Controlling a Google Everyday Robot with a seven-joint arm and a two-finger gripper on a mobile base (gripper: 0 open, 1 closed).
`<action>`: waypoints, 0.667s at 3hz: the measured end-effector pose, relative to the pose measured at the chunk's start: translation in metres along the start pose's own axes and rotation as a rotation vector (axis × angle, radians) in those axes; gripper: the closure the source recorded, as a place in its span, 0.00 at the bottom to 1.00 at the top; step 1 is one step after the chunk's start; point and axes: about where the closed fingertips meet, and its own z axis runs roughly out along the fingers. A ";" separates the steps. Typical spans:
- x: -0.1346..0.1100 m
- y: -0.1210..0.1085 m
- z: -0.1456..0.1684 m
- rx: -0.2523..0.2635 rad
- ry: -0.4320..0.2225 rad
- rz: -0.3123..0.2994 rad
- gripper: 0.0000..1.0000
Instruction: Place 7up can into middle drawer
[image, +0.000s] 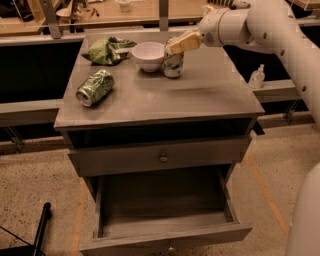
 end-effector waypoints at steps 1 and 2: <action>0.018 -0.004 0.018 -0.024 -0.003 0.086 0.00; 0.035 0.000 0.021 -0.098 0.030 0.111 0.00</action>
Offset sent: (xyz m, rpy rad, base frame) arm 0.0026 -0.0111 -0.0599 -0.0045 0.2648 0.1632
